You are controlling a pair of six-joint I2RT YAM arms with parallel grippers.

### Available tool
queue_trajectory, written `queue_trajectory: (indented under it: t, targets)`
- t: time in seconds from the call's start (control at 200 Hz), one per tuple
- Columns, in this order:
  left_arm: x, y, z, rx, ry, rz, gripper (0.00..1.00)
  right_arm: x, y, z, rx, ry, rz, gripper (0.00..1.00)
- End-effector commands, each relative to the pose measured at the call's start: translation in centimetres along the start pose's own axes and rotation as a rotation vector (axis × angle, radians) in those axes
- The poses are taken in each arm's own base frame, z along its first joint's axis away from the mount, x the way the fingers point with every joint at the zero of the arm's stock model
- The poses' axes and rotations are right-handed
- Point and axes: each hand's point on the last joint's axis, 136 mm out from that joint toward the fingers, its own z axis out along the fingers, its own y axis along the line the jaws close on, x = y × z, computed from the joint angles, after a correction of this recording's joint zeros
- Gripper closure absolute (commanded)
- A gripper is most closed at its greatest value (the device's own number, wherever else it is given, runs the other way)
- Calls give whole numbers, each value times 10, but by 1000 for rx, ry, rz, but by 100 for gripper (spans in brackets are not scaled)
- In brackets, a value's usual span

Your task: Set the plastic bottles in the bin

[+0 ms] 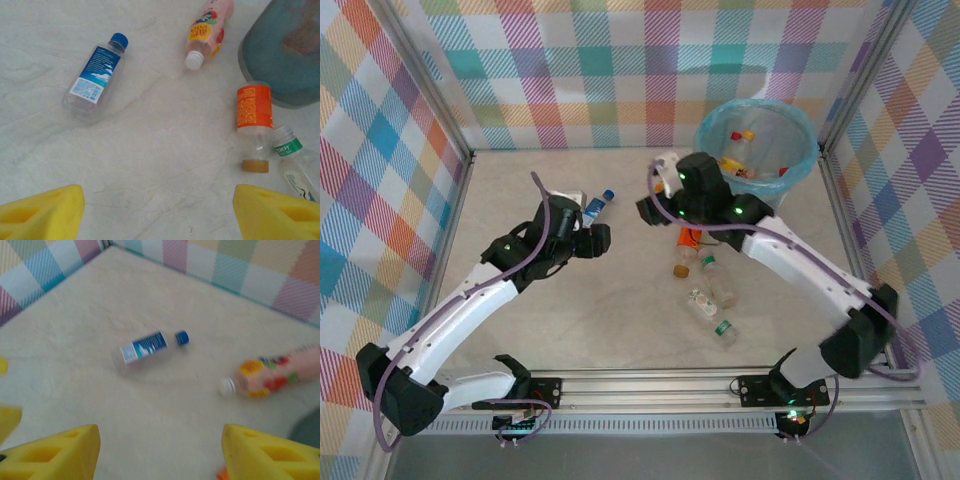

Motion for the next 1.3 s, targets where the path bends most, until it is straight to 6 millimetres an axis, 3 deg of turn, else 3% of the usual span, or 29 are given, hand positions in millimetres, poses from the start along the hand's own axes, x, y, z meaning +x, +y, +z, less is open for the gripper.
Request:
queue_trajectory:
  t: [0.0, 0.205, 0.32, 0.5, 0.74, 0.985, 1.155, 1.295]
  targets:
    - [-15, -26, 9, 97, -25, 80, 22, 35, -18, -27, 98, 95, 30, 35]
    - [-30, -49, 31, 135, 43, 159, 22, 77, -21, -54, 100, 76, 112, 33]
    - [-34, -65, 44, 192, 58, 151, 22, 89, -24, -53, 115, 99, 115, 33]
    - [-38, -59, 69, 154, 63, 134, 19, 102, -26, -50, 129, 219, 64, 33]
    - [-52, -19, 110, 91, 131, 107, 17, 73, -13, -45, 56, 109, 107, 33]
    - [-59, 42, 145, 29, 189, 21, 14, 33, 4, -32, -36, 25, 157, 32]
    - [-51, 77, 163, -24, 247, -10, 13, 24, 12, -23, -81, -3, 181, 32]
    - [-50, 87, 181, -21, 276, -9, 12, 26, 15, -14, -103, -3, 182, 32]
